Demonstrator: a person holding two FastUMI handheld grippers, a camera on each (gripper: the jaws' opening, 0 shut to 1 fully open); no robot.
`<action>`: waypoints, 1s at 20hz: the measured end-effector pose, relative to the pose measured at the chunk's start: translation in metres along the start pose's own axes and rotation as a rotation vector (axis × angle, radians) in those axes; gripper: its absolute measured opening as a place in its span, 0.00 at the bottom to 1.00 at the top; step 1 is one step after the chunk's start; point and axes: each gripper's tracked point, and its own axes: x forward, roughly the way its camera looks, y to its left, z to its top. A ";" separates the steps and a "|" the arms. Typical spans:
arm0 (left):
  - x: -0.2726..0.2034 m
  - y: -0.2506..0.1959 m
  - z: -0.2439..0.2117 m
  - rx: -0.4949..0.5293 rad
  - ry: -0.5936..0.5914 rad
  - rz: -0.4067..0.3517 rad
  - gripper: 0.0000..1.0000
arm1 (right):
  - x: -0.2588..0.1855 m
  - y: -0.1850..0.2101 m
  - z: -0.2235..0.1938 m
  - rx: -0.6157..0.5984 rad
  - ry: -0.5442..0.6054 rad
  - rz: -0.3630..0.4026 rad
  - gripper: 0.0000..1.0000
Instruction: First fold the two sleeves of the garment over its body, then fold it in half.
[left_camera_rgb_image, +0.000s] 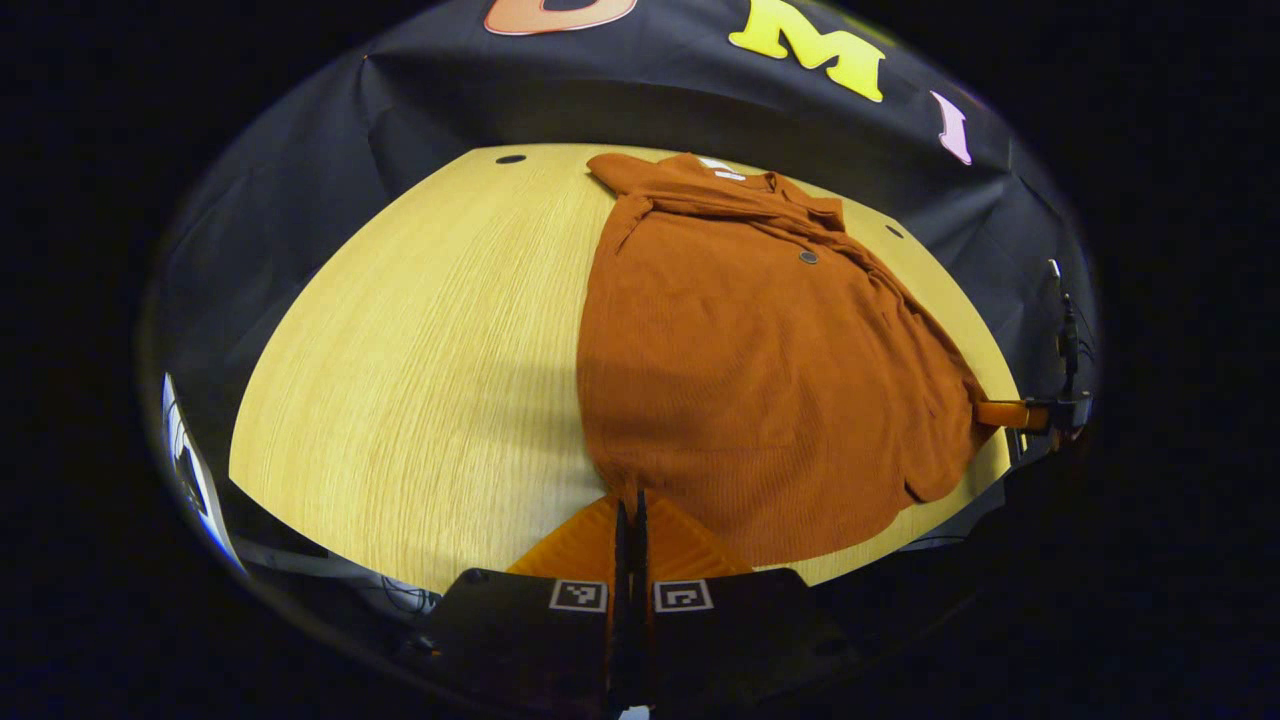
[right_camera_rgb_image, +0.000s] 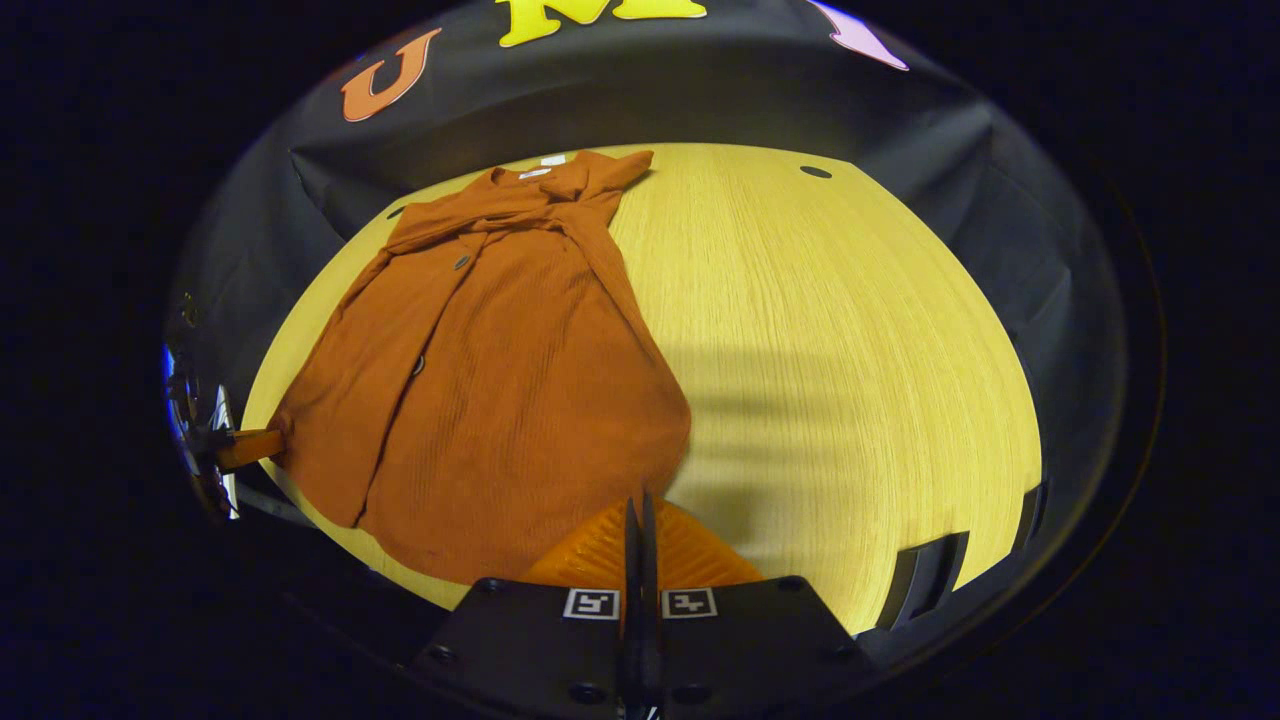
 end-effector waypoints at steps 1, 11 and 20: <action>-0.002 -0.002 0.009 -0.002 -0.009 -0.012 0.03 | -0.004 0.004 0.011 0.010 -0.015 0.014 0.01; -0.028 -0.024 0.175 0.007 -0.259 -0.109 0.03 | -0.047 0.051 0.190 0.027 -0.289 0.140 0.01; -0.003 -0.009 0.362 -0.058 -0.358 -0.127 0.03 | -0.037 0.050 0.372 -0.038 -0.469 0.117 0.00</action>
